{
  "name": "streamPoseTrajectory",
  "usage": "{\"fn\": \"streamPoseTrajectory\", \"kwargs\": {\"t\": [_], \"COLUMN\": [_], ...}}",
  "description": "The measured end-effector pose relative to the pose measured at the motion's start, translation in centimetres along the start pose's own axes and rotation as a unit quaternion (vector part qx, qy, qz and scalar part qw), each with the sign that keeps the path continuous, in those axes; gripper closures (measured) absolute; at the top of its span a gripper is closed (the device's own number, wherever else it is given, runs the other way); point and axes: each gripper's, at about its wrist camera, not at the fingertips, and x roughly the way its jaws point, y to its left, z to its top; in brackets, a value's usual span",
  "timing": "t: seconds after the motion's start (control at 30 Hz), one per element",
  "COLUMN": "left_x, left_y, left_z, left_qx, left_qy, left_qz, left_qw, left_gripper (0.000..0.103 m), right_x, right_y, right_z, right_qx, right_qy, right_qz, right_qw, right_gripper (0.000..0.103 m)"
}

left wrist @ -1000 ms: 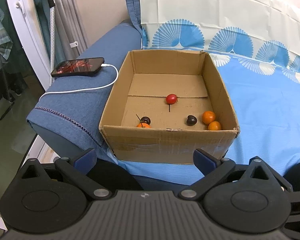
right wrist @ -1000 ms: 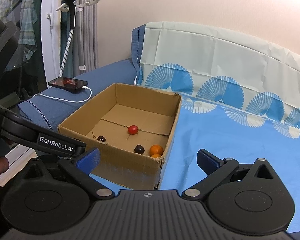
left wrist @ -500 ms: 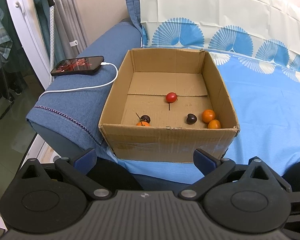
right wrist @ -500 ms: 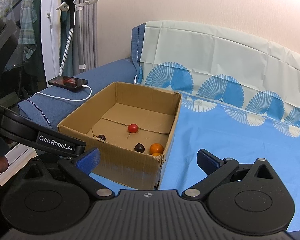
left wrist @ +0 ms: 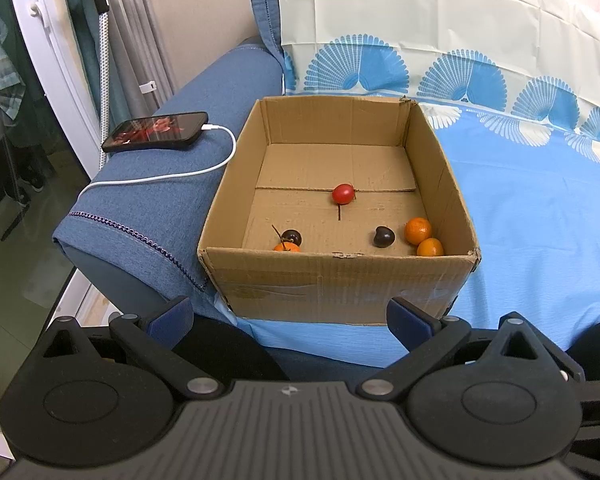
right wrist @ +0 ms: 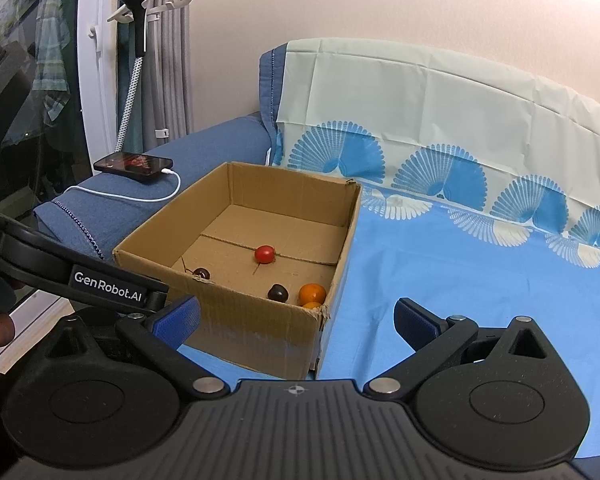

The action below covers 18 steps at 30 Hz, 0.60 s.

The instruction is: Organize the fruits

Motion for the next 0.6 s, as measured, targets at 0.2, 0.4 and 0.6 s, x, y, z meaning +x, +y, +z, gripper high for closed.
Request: {"fn": "streamPoseTrajectory", "kwargs": {"t": [0.2,0.4,0.6], "left_x": [0.09,0.27,0.32], "left_y": [0.02,0.02,0.0], "left_z": [0.02,0.04,0.05], "left_qx": [0.001,0.003,0.005], "left_qy": [0.0,0.003,0.004], "left_qz": [-0.001,0.0,0.0], "left_qw": [1.0,1.0,1.0], "left_gripper": [0.0,0.0,0.0], "right_x": [0.01,-0.01,0.0], "right_y": [-0.07,-0.13,-0.17], "right_z": [-0.04,-0.04,-0.05], "right_qx": [0.002,0.002,0.001], "right_qy": [0.0,0.0,0.0], "right_qz": [0.0,0.0,0.001], "right_qw": [1.0,1.0,1.0], "right_gripper": [0.001,0.001,0.001]}}
